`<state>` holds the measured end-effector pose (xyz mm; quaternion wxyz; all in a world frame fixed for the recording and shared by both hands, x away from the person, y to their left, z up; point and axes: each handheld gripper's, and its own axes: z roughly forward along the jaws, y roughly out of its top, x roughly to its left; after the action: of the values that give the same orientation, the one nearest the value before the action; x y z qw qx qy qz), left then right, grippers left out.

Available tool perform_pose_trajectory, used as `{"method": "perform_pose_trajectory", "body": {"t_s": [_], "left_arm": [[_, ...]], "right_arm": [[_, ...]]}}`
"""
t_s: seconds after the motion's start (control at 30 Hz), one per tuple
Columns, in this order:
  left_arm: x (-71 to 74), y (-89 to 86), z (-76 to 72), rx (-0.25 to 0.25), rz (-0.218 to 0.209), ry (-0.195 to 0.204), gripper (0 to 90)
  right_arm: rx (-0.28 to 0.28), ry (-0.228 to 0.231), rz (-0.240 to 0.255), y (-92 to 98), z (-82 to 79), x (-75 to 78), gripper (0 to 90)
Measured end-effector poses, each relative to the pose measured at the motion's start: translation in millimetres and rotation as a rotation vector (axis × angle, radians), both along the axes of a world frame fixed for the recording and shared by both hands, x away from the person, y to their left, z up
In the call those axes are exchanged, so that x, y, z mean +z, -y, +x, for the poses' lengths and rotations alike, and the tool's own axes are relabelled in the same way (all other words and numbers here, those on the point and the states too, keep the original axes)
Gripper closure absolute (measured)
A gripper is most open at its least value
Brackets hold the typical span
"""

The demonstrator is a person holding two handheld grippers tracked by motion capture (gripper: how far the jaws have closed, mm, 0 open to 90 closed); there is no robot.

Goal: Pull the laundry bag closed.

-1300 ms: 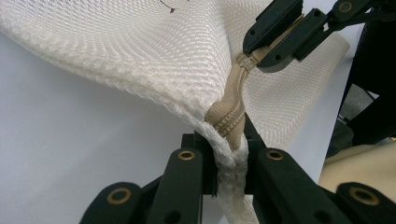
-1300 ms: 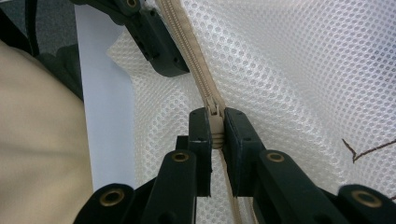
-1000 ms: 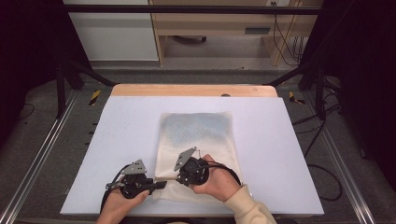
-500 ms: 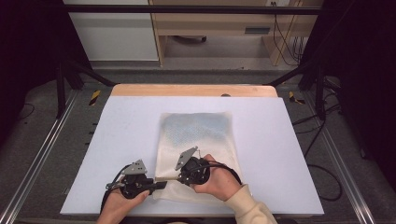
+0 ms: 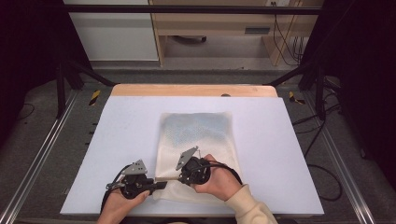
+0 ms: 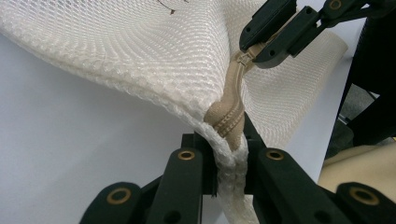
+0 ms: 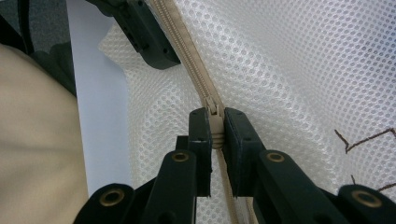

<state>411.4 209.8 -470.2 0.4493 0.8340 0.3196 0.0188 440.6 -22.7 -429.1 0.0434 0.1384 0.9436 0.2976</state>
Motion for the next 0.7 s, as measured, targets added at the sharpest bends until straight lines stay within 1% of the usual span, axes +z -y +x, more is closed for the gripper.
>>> {"method": "perform_pose_trajectory", "body": {"t_s": [0.33, 0.7], "left_arm": [[0.5, -0.4, 0.0, 0.001, -0.003, 0.002, 83.1], [0.4, 0.2, -0.3, 0.001, -0.003, 0.005, 83.1]], "right_arm": [[0.001, 0.005, -0.003, 0.8, 0.0, 1.4, 82.1], [-0.002, -0.003, -0.005, 1.6, -0.2, 1.5, 82.1]]}}
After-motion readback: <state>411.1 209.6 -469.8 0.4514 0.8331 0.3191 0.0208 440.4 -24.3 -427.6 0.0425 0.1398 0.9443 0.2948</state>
